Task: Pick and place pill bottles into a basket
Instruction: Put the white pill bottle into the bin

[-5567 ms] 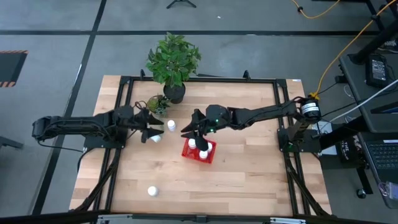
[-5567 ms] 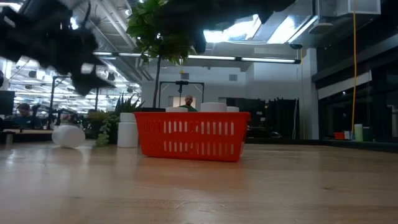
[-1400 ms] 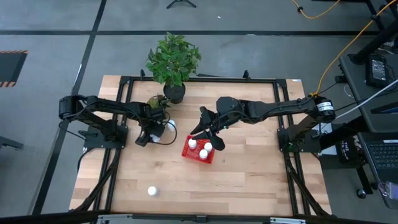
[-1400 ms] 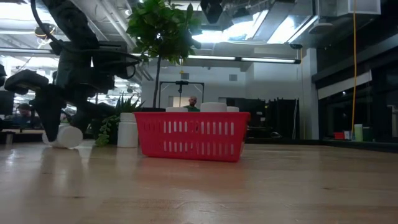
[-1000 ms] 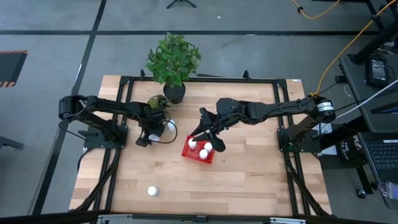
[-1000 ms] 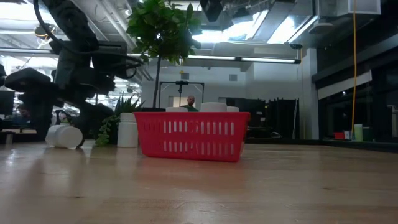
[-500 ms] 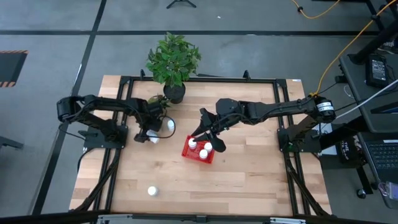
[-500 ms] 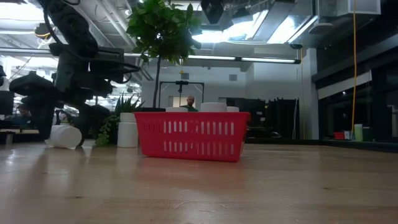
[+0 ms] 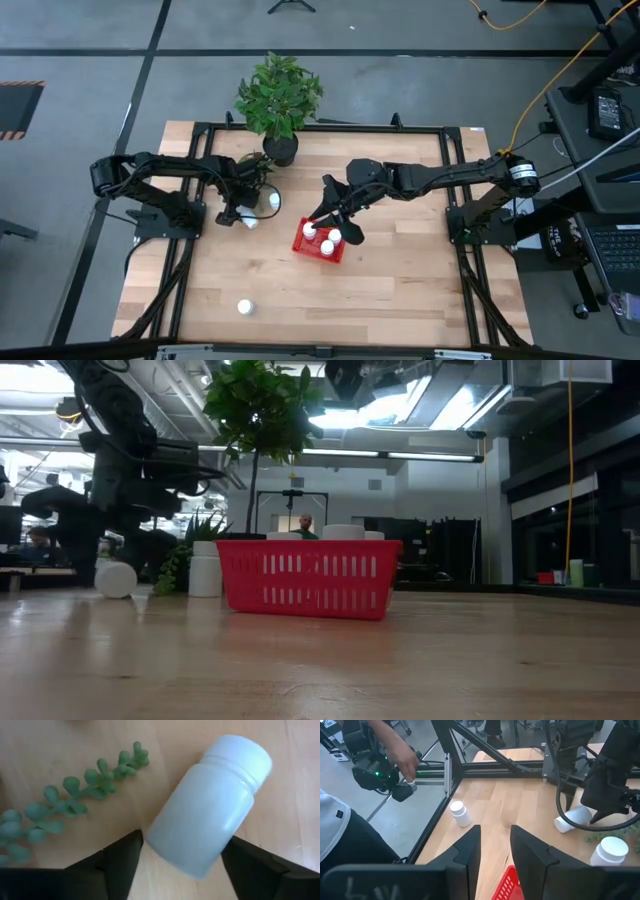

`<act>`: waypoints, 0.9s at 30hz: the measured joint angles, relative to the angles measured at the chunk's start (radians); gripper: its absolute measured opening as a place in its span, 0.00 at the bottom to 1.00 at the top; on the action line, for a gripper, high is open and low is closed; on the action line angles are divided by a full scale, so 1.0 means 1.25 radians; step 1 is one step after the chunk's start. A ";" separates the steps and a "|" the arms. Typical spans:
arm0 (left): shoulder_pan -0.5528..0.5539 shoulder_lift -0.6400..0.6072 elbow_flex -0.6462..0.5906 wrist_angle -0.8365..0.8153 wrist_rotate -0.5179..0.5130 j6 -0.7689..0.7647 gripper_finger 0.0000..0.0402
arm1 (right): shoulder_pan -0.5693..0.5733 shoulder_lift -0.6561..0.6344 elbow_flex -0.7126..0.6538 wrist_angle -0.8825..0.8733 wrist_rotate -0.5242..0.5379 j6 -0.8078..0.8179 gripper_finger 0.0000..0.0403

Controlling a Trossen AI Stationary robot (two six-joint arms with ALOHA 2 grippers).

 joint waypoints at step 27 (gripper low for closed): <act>0.011 0.000 0.001 -0.010 -0.078 0.217 0.73 | 0.000 -0.026 0.001 -0.005 0.000 -0.024 0.27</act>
